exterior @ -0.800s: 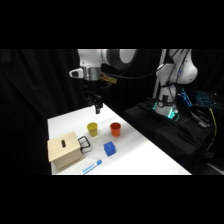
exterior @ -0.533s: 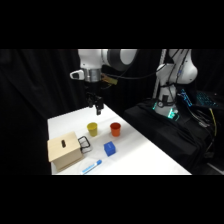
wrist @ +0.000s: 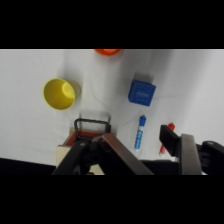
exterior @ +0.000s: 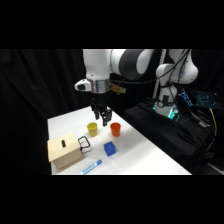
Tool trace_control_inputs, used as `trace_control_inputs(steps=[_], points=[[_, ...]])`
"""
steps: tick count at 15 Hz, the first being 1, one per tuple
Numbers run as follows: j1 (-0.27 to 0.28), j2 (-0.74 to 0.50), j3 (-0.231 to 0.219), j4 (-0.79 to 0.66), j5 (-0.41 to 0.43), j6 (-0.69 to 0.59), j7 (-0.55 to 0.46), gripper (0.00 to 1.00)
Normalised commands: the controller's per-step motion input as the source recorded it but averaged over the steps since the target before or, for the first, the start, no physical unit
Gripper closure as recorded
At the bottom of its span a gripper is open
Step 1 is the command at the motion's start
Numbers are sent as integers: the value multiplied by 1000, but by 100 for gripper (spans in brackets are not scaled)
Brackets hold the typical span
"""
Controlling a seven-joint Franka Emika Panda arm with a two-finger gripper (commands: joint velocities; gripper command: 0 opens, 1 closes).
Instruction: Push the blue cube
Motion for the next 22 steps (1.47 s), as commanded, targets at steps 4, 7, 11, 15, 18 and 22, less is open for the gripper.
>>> trace_control_inputs(steps=[4,7,11,15,18,22], points=[[44,107,41,4,-101,180,97,80],[21,180,18,1,-79,293,79,100],[-12,227,-1,7,-37,332,39,100],[-22,202,22,-16,25,303,-10,100],[-25,176,49,-18,60,278,-38,100],[-51,154,62,-3,85,232,-73,100]])
